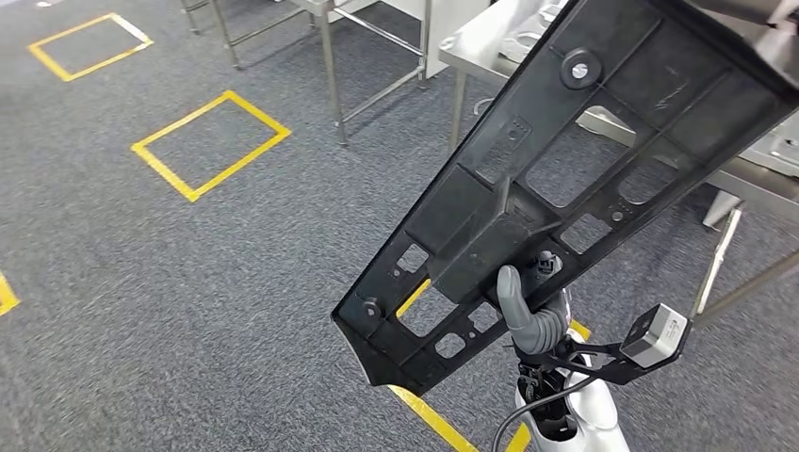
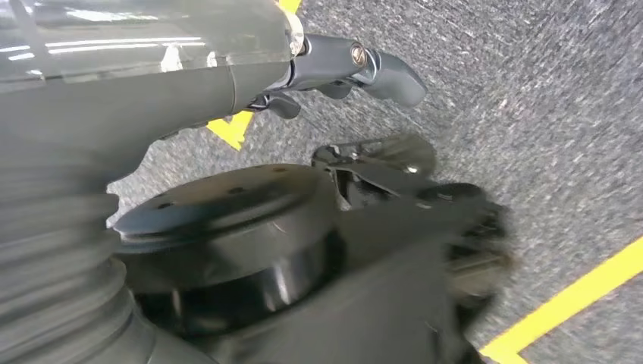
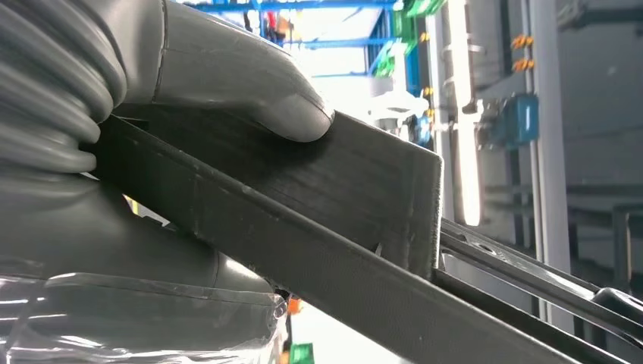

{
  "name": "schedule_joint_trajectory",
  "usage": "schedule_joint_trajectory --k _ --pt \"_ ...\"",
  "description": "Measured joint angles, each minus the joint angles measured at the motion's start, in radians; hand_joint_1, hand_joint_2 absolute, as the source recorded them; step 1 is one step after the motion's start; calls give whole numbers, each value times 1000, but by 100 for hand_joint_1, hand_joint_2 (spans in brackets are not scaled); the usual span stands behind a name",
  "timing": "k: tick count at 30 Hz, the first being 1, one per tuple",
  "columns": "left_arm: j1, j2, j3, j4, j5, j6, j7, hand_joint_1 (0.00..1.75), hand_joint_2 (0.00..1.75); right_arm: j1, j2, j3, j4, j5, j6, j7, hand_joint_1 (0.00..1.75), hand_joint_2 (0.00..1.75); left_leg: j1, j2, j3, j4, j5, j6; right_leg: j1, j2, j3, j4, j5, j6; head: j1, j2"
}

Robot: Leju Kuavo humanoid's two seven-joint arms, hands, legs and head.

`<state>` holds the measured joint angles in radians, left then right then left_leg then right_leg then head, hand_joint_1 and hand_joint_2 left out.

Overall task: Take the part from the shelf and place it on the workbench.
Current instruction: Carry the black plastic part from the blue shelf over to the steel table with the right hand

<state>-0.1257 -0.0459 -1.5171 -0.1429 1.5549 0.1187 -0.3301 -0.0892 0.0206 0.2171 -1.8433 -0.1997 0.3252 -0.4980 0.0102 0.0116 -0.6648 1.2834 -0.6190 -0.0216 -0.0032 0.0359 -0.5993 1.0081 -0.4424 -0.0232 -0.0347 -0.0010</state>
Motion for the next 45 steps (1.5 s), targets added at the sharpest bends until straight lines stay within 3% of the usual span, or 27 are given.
schedule_joint_trajectory --k 1,2,4,5,7,9,11,13,15,16,18,20,22,24,25,27,29,30,32,34,36,38,39,40,42,44,45 --pt "2 0 1 0 0 1 1 0 175 -1 0 0 5 0 1 0 148 175 0 -2 -10 8 13 0 0 15 1 1 0 0 0 0" --pt "2 0 2 0 0 2 2 0 175 -4 0 0 10 -1 3 -1 148 175 1 -6 -1 -23 44 1 0 31 2 3 -1 1 0 0" --pt "1 0 5 0 0 3 3 0 175 -15 0 0 19 -3 7 -2 148 175 4 -45 46 -147 118 6 0 59 2 9 -4 6 0 0" --pt "1 1 8 0 0 3 5 0 175 -23 0 0 23 -5 10 -3 148 175 7 -69 69 -201 138 9 -1 72 -1 14 -6 11 0 0" --pt "2 1 14 0 0 4 9 0 175 -36 0 0 31 -11 16 -5 148 175 7 -95 88 -248 143 17 -4 96 -11 19 -5 24 0 0" --pt "-1 1 19 0 0 4 13 0 175 -42 1 -2 37 -17 18 -5 148 175 5 -76 92 -256 146 28 -8 107 -17 18 -2 38 0 0" --pt "-4 1 22 0 0 4 14 0 175 -48 0 -5 41 -23 19 -3 148 175 5 -51 97 -267 152 42 -7 59 -34 51 -23 47 0 0" --pt "-2 1 23 1 0 4 15 0 175 -53 0 -6 45 -29 20 -4 148 175 3 -23 101 -273 153 50 -5 -5 -84 153 -75 53 0 0" --pt "3 1 24 1 0 4 13 0 175 -47 0 -6 46 -31 19 -5 148 175 1 7 101 -272 150 53 -9 -23 -143 267 -117 59 0 0" --pt "4 1 24 1 0 4 13 0 175 -42 -1 -7 47 -31 19 -6 148 175 0 21 102 -272 148 53 -11 -26 -155 289 -116 60 0 0" --pt "3 0 24 1 0 3 10 0 175 -34 -2 -7 47 -30 18 -7 148 175 0 48 106 -272 143 50 -11 -38 -121 221 -66 61 0 0" --pt "1 0 24 1 0 2 8 0 175 -33 -2 -8 46 -28 17 -7 148 175 -3 70 115 -272 136 43 -6 -83 -47 81 -12 54 0 0" --pt "1 0 24 1 0 2 6 0 175 -32 -2 -9 42 -23 14 -5 148 175 -6 90 123 -273 129 32 4 -116 -13 14 1 42 0 0" --pt "-1 0 24 1 0 1 5 0 175 -30 -2 -12 38 -14 10 -3 148 175 -8 111 131 -276 124 21 8 -101 -13 10 1 31 0 0" --pt "-3 -1 24 1 0 1 5 0 175 -29 -2 -14 36 -10 7 -2 148 175 -6 110 135 -274 120 15 6 -88 -11 6 2 25 0 0" --pt "-5 -1 24 1 0 1 4 0 175 -30 -3 -18 31 -1 2 0 148 175 -1 69 122 -233 89 5 0 -63 -6 -1 6 13 0 0" --pt "-2 -1 24 1 0 1 3 0 175 -32 -3 -19 30 6 1 0 148 175 2 15 65 -114 29 1 -2 -37 -3 -3 7 4 0 0" --pt "1 -1 24 1 0 1 3 0 175 -33 -4 -20 30 9 1 0 148 175 2 5 30 -47 5 0 -1 -21 -3 -3 7 2 0 0" --pt "5 -1 24 1 0 1 3 0 175 -33 -5 -21 33 15 1 1 148 175 2 -2 -7 8 9 1 0 12 -2 -1 6 1 0 0" --pt "4 -1 24 1 0 1 2 0 175 -34 -7 -22 34 19 1 1 148 175 2 -14 24 -84 81 6 0 43 0 1 5 3 0 0" --pt "3 0 24 1 0 1 0 0 175 -39 -10 -22 35 22 1 1 148 175 4 -59 75 -211 138 16 0 69 -1 6 3 9 0 0" --pt "2 0 24 1 0 0 -2 0 175 -43 -13 -24 38 25 0 1 148 175 2 -86 96 -262 147 23 -4 91 -7 8 4 22 0 0" --pt "1 0 24 1 0 0 -3 0 175 -45 -16 -25 39 27 0 1 148 175 0 -79 98 -267 148 27 -7 101 -10 7 6 30 0 0" --pt "-1 0 24 1 0 0 -3 0 175 -45 -18 -26 39 29 -1 1 148 175 1 -68 101 -271 151 32 -9 104 -12 7 7 36 0 0" --pt "-4 -2 24 1 0 1 -4 0 175 -51 -23 -29 40 37 -5 1 148 175 5 -44 107 -283 158 44 -5 68 -29 39 -15 46 0 0" --pt "-1 -3 25 2 0 1 -5 0 175 -60 -27 -29 42 56 -19 0 148 175 5 -16 111 -289 159 52 -4 8 -81 145 -70 54 0 0" --pt "2 -3 26 2 0 1 -5 0 175 -63 -28 -29 44 73 -31 0 148 175 4 -2 111 -289 158 53 -6 -8 -115 209 -97 58 0 0"
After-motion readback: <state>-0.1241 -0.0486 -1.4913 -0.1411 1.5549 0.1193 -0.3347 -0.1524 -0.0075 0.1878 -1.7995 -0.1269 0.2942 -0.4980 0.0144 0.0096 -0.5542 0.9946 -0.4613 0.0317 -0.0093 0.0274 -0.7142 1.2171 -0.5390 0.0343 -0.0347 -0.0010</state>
